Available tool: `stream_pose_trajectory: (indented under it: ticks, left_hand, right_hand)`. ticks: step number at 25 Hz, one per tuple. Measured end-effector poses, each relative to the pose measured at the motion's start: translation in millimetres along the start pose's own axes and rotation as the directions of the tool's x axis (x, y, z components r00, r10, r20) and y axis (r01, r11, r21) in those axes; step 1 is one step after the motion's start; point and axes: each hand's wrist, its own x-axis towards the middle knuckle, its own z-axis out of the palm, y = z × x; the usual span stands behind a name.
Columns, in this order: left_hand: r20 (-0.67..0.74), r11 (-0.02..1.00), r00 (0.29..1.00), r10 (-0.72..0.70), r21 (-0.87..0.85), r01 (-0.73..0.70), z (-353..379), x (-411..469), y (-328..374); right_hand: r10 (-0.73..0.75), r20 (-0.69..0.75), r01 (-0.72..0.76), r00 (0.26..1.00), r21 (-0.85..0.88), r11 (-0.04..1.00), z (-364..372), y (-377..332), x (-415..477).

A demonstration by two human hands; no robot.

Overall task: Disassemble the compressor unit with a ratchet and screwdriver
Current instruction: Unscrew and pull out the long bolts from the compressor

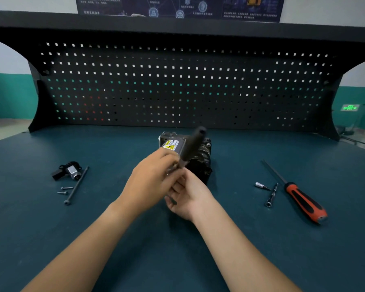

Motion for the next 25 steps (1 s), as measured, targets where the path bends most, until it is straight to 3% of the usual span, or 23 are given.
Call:
stream_pose_trajectory:
  ticks: [2, 4, 8, 10, 13, 16, 17, 19, 20, 22, 23, 25]
  left_hand:
    - [-0.084, 0.981, 0.977, -0.195, -0.01, 0.195, -1.9, 0.1, -4.9]
    - [-0.093, 0.911, 0.916, -0.39, 0.108, 0.398, -4.5, 1.2, -12.7]
    - [0.004, 0.723, 0.736, -0.677, -0.182, 0.666, -5.6, 6.1, -13.7]
    - [-0.007, 0.789, 0.789, -0.615, -0.029, 0.614, -4.1, 4.2, -9.6]
    - [0.041, 0.914, 0.949, -0.313, 0.285, 0.289, -0.4, 0.7, -0.4]
    - [0.143, 0.924, 0.963, -0.229, 0.343, 0.169, 2.9, 0.7, 1.1]
    - [0.153, 0.926, 0.957, -0.246, 0.328, 0.186, 2.9, 0.4, -1.1]
    - [0.075, 0.935, 0.936, -0.344, 0.116, 0.334, 3.1, -1.2, -5.0]
    - [0.041, 0.886, 0.887, -0.46, -0.051, 0.461, 3.4, -1.0, -5.7]
    - [0.054, 0.671, 0.725, -0.686, -0.338, 0.66, 7.7, 2.7, -6.7]
    - [0.06, 0.607, 0.676, -0.734, -0.387, 0.694, 10.2, 3.8, -5.0]
    - [0.032, 0.648, 0.702, -0.711, -0.356, 0.673, 13.3, 2.9, -1.7]
  right_hand:
    - [-0.007, 0.025, 0.007, 1.0, -0.001, 1.0, -1.5, 0.2, 1.5]
    - [-0.004, 0.069, 0.005, 0.998, -0.008, 1.0, -4.6, -1.0, 2.5]
    - [-0.024, 0.087, 0.027, 0.996, -0.029, 0.999, -4.6, -2.0, 3.0]
    - [-0.028, 0.06, 0.03, 0.998, -0.029, 0.999, -3.3, -0.3, 3.7]
    - [-0.021, 0.02, 0.022, 1.0, -0.043, 0.999, -4.3, 1.5, 3.4]
    - [-0.013, 0.015, 0.014, 1.0, -0.045, 0.999, -4.9, 3.2, 3.3]
    - [-0.022, 0.017, 0.022, 1.0, -0.037, 0.999, -4.6, 3.7, 4.0]
    - [-0.037, 0.036, 0.038, 0.999, -0.021, 0.999, -3.6, 3.7, 4.9]
    - [-0.033, 0.056, 0.033, 0.998, -0.012, 0.999, -3.1, 3.2, 5.0]
    - [-0.027, 0.1, 0.028, 0.995, -0.004, 1.0, -2.9, 1.2, 5.2]
    - [-0.032, 0.109, 0.033, 0.993, -0.009, 0.999, -3.4, -0.1, 4.8]
    - [-0.031, 0.098, 0.034, 0.995, -0.03, 0.999, -4.1, -1.5, 5.2]
